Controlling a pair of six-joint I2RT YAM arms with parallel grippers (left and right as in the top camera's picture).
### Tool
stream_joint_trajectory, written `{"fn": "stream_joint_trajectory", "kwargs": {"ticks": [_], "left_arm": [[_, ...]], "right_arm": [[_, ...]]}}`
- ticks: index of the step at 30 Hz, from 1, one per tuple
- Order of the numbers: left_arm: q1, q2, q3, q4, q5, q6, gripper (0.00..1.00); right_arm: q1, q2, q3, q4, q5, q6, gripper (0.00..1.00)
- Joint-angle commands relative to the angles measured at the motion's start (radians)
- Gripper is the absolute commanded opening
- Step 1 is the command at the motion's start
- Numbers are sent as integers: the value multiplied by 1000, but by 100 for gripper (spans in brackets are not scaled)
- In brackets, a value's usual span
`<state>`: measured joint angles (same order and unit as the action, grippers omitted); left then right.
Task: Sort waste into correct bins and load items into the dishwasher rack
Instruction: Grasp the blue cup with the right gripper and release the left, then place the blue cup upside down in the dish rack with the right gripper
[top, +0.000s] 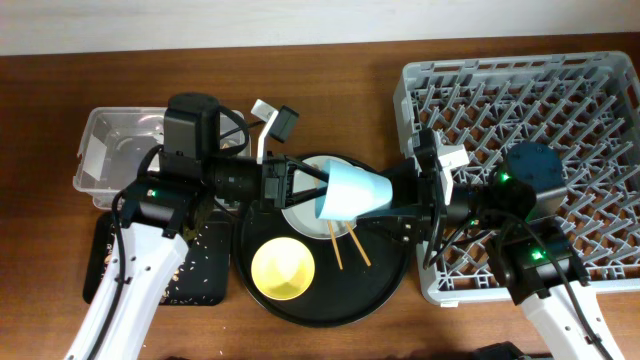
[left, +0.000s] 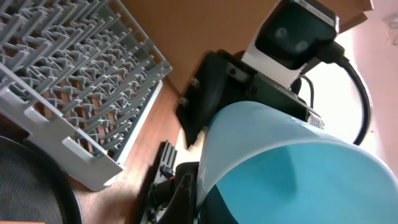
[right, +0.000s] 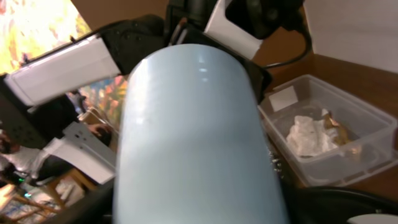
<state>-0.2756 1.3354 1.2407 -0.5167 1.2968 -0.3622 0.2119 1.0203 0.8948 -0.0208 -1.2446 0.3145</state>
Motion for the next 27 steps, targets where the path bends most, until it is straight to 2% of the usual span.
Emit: {"fn": "stream_joint_trajectory", "kwargs": {"ticks": [1,3,4,6,10,15,18,20,23,27], "left_arm": [[-13,-2,-6,0,37,16,0],[-18,-2,-6,0,13,16,0],[-28,-2,-6,0,5,16,0],[-43,-2,-6,0,-21,16,0],[-69,0,-7,-2,-109,16,2],[-18,0,-7,0,-143,16,27],[109,0,-7,-2,-142,2,32],[179,0,-7,-1,-143,-3,34],[214,0,-7,-29,-148,-3,34],[213,0,-7,-137,-277,5,34]], "right_arm": [[4,3,18,16,18,4,69],[4,3,18,31,19,4,66],[4,3,18,34,18,4,59],[4,3,18,33,18,4,54],[4,3,18,33,18,4,52],[4,3,18,33,18,4,52],[0,3,18,34,27,29,49],[-46,3,18,33,26,99,49],[-145,3,18,24,50,190,49],[-320,3,19,-105,112,184,49]]}}
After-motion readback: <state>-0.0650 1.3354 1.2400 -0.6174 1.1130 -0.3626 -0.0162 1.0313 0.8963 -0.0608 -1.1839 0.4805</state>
